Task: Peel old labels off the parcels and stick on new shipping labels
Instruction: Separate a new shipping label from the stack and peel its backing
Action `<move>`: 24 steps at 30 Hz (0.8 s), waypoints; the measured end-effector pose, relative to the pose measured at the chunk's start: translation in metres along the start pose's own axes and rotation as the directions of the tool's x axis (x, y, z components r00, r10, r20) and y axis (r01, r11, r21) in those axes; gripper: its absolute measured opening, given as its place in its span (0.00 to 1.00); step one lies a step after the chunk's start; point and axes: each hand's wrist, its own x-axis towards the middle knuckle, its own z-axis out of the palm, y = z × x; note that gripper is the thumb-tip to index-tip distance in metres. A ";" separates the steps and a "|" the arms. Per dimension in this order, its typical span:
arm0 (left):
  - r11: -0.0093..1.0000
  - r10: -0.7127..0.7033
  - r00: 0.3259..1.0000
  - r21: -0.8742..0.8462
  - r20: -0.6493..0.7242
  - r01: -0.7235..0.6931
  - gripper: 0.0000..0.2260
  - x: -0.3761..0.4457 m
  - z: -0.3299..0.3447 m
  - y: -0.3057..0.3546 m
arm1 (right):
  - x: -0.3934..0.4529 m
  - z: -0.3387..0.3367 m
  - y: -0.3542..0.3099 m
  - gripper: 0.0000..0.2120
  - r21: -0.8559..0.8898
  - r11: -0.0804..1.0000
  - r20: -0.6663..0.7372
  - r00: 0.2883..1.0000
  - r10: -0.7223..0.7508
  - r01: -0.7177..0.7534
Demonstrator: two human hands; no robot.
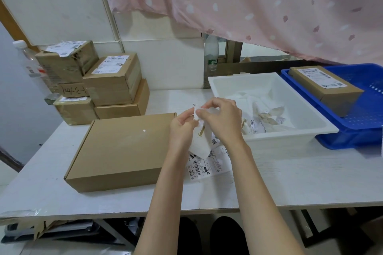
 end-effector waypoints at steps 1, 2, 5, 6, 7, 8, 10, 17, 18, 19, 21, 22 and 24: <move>1.000 -0.002 1.000 0.007 0.003 0.002 0.21 0.000 0.000 0.000 | 0.001 0.000 0.001 0.04 0.010 1.000 -0.004 1.000 0.008 -0.008; 1.000 0.002 1.000 0.013 0.009 -0.002 0.21 0.000 0.000 -0.001 | 0.001 0.001 0.001 0.05 0.023 1.000 -0.003 1.000 0.014 -0.014; 1.000 0.006 1.000 0.022 0.009 -0.007 0.20 0.000 0.000 0.000 | 0.003 0.004 0.004 0.07 0.050 0.997 0.006 0.998 0.057 -0.057; 1.000 0.007 1.000 0.018 0.006 -0.007 0.20 0.001 -0.001 -0.001 | 0.003 0.004 0.005 0.07 0.059 0.996 0.006 0.998 0.069 -0.070; 1.000 0.012 1.000 0.015 0.011 -0.012 0.20 0.001 -0.001 -0.001 | 0.003 0.003 0.005 0.07 0.082 0.993 0.003 0.996 0.090 -0.090; 1.000 0.014 1.000 0.012 0.023 -0.014 0.21 0.001 -0.001 -0.002 | 0.004 0.002 0.006 0.06 0.119 0.987 0.002 0.994 0.108 -0.107; 1.000 0.018 0.998 0.017 0.056 -0.019 0.22 0.000 -0.002 -0.002 | 0.004 0.001 0.009 0.06 0.180 0.975 -0.001 0.991 0.134 -0.132; 0.998 0.025 0.992 -0.066 0.120 -0.017 0.22 -0.002 -0.003 0.000 | 0.008 -0.005 0.010 0.07 0.324 0.923 -0.002 0.975 0.221 -0.209; 0.997 0.025 0.993 -0.077 0.115 -0.016 0.22 -0.001 -0.002 0.000 | 0.007 -0.005 0.009 0.06 0.341 0.916 -0.002 0.974 0.225 -0.211; 0.996 0.029 0.994 -0.083 0.106 -0.020 0.22 -0.001 -0.001 0.000 | 0.006 -0.004 0.008 0.06 0.340 0.920 -0.015 0.977 0.214 -0.196; 0.996 0.032 0.997 -0.088 0.065 -0.026 0.21 -0.001 0.002 0.000 | 0.005 0.000 0.008 0.07 0.292 0.942 -0.051 0.981 0.190 -0.167; 0.996 0.032 0.999 -0.089 0.040 -0.028 0.20 -0.001 0.002 0.001 | 0.004 0.002 0.006 0.08 0.237 0.960 -0.063 0.983 0.171 -0.152; 0.995 0.035 0.999 -0.096 0.010 -0.034 0.19 -0.003 0.003 0.003 | 0.003 0.003 0.003 0.08 0.057 0.995 -0.090 0.992 0.087 -0.082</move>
